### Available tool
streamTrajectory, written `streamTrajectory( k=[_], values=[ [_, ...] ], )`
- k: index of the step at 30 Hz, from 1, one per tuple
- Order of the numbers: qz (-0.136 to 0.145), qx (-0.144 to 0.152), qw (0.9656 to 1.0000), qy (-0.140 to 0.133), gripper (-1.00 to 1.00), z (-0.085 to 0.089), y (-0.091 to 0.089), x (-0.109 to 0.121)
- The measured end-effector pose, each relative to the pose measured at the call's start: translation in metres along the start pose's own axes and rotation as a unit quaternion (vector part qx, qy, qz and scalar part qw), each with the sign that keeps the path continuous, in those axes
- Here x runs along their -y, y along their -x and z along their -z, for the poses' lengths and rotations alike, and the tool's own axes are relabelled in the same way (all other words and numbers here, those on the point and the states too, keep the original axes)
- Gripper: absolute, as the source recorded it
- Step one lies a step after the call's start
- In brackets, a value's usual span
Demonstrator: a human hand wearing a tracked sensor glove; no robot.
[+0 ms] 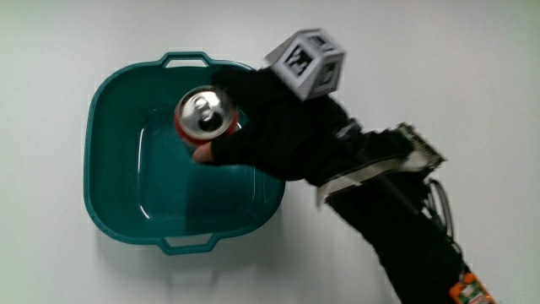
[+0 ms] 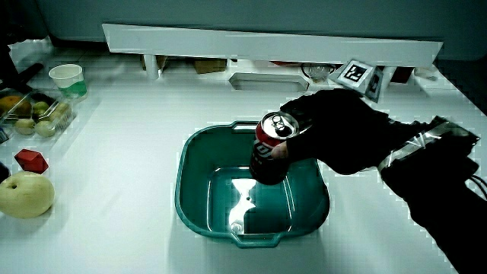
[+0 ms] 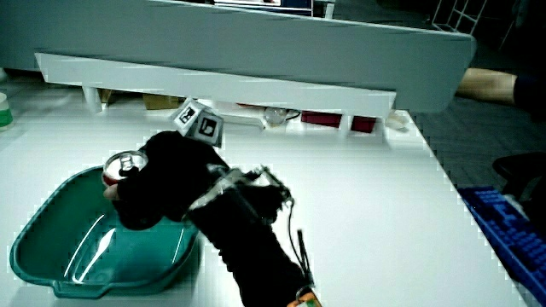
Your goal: Place cola into plate
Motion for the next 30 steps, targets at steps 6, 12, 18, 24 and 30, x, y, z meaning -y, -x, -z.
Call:
streamTrajectory(
  k=[6,12,18,24,30],
  values=[
    [0.011,-0.012,0.9996,0.025,0.0,0.019,-0.007,-0.009],
    [0.019,-0.002,0.9992,0.035,0.0,0.03,-0.008,-0.014],
    [0.021,-0.01,0.9986,0.048,0.0,0.035,-0.012,-0.016],
    [0.022,-0.029,0.9982,0.048,-0.14,0.037,-0.018,-0.015],
    [0.024,-0.021,0.9983,0.049,-0.36,0.039,-0.017,-0.013]
  ],
)
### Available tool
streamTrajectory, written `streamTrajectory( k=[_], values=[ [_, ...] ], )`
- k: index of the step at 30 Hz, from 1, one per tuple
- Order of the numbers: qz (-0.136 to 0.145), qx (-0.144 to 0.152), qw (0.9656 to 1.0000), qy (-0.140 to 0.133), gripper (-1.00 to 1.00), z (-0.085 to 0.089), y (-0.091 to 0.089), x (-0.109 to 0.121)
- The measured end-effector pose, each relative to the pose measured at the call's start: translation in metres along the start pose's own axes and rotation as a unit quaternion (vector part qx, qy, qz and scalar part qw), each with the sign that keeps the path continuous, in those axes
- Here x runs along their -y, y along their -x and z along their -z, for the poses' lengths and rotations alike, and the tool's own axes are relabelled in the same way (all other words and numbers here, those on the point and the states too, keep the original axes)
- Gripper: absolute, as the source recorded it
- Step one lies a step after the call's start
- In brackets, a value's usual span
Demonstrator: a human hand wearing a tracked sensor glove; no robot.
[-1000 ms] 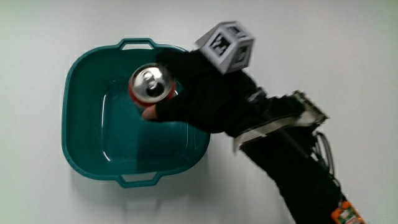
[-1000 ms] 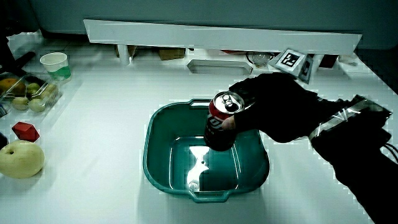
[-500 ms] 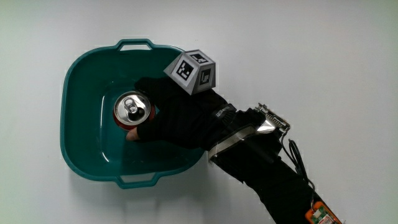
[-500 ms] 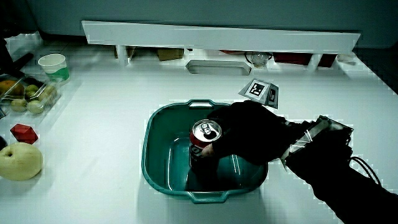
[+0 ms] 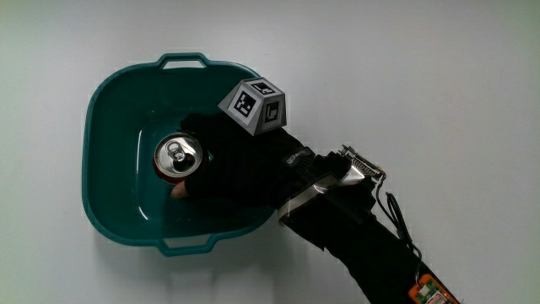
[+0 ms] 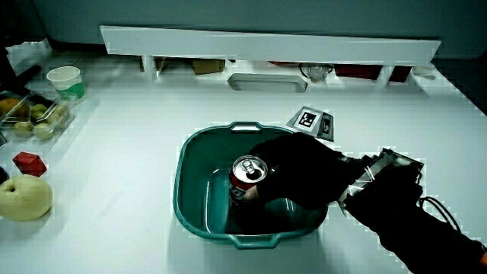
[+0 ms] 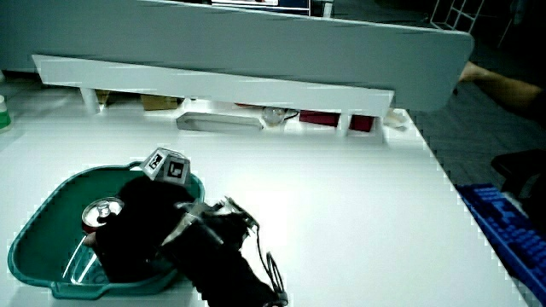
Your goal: Place cola into plate
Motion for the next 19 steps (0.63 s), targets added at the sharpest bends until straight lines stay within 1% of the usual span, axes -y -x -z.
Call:
streamTrajectory(
  k=[2,3,6,7,10,11,12,13,14,16,18,19],
  values=[
    [0.002,-0.003,1.0,0.004,-0.43,0.0,0.0,0.0],
    [0.006,-0.005,0.9999,0.015,-0.46,0.002,-0.002,-0.001],
    [0.006,0.0,0.9999,0.015,-0.57,0.003,0.0,0.001],
    [0.012,0.004,0.9997,0.022,-0.61,0.005,-0.003,-0.001],
    [0.012,0.0,0.9998,0.018,-0.71,0.003,-0.003,0.003],
    [0.007,-0.001,0.9996,0.027,-0.75,0.003,-0.005,0.003],
    [0.009,-0.009,0.9994,0.031,-0.79,0.003,-0.006,0.005],
    [-0.005,-0.021,0.9995,0.025,-0.82,0.0,-0.006,0.009],
    [-0.004,-0.043,0.9981,0.045,-0.86,0.002,-0.014,0.007],
    [-0.004,-0.06,0.9972,0.043,-0.93,-0.002,-0.014,0.017],
    [0.011,-0.058,0.9973,0.045,-1.0,-0.007,-0.013,0.027],
    [0.019,-0.057,0.9972,0.045,-1.0,-0.009,-0.012,0.032]
  ],
)
